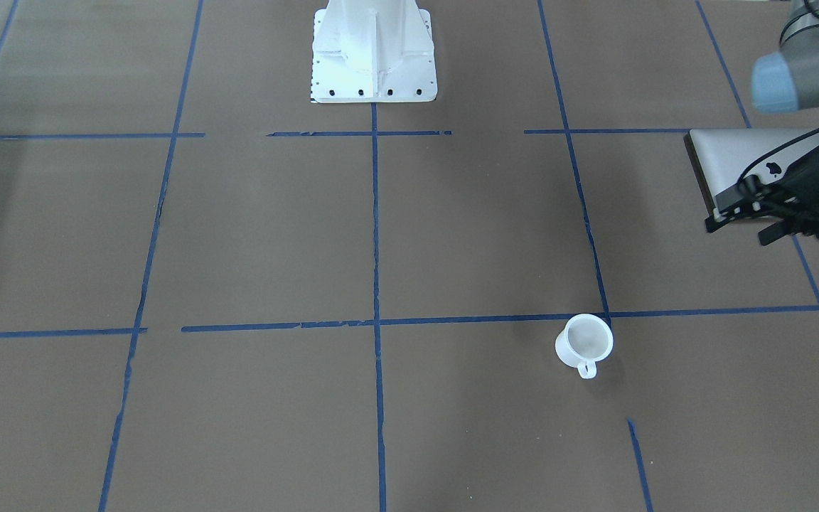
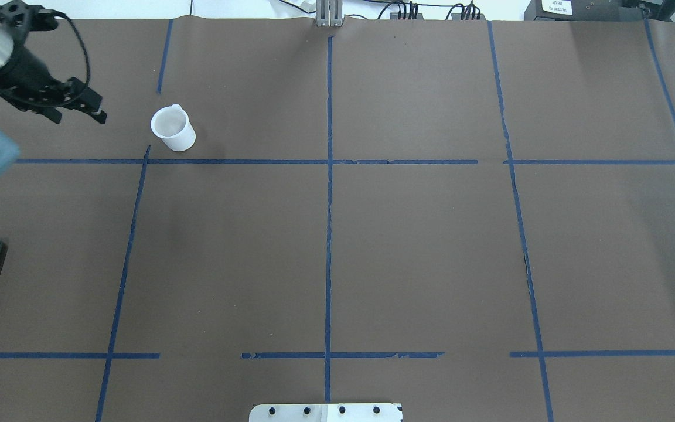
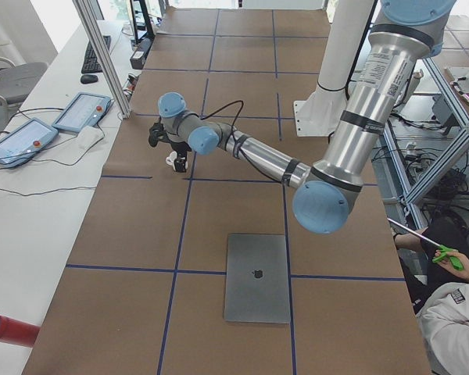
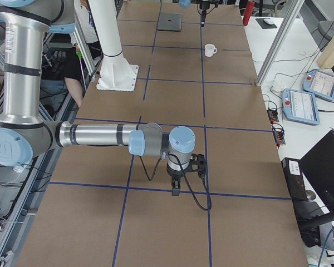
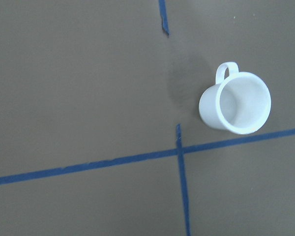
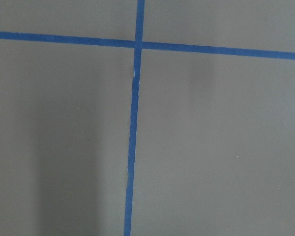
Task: Place cup on laptop
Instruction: 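Reach the left gripper to the white cup and grasp it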
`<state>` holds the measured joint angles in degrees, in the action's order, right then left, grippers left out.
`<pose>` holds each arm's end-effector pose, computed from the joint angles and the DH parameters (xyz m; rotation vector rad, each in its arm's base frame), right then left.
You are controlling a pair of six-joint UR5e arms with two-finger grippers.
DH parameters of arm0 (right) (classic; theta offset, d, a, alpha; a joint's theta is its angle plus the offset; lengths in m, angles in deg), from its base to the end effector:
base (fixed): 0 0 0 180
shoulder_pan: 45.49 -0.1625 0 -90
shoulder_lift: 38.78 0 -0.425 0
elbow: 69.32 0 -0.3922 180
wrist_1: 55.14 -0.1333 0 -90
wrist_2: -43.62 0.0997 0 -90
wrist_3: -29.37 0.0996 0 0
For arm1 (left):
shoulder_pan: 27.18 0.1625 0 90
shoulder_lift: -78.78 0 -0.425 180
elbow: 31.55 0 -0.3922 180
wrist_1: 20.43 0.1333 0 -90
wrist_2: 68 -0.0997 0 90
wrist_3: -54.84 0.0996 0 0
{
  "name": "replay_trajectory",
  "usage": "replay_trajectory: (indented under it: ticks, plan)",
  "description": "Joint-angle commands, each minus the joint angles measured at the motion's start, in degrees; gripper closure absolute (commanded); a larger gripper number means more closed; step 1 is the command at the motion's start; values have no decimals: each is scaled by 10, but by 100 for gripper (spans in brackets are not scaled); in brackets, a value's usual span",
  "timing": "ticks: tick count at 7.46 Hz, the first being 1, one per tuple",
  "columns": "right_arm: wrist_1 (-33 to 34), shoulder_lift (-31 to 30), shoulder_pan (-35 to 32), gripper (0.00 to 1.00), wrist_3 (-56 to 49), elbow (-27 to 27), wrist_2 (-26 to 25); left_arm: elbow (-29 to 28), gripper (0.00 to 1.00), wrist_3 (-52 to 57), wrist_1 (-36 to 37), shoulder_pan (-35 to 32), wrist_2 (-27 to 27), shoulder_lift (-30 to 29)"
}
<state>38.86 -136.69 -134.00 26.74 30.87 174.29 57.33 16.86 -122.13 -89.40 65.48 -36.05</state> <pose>0.0572 -0.4324 0.6464 -0.0217 -0.7101 -0.0582 0.2506 -0.6147 0.3916 0.0948 0.9334 0.0696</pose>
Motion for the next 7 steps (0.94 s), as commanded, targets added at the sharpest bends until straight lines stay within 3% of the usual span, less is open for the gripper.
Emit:
replay_trajectory:
  ticks: [1,2,4,7]
  plan:
    - [0,0,0,0,0,0,0,-168,0,-53,-8,26,-19,-146]
    - [0,0,0,0,0,0,0,-225,0,-55,-26,28,-48,-190]
    - [0,0,0,0,0,0,0,-279,1,-71,-86,59,-102,-194]
    - [0,0,0,0,0,0,0,-309,8,-81,-109,84,-123,-193]
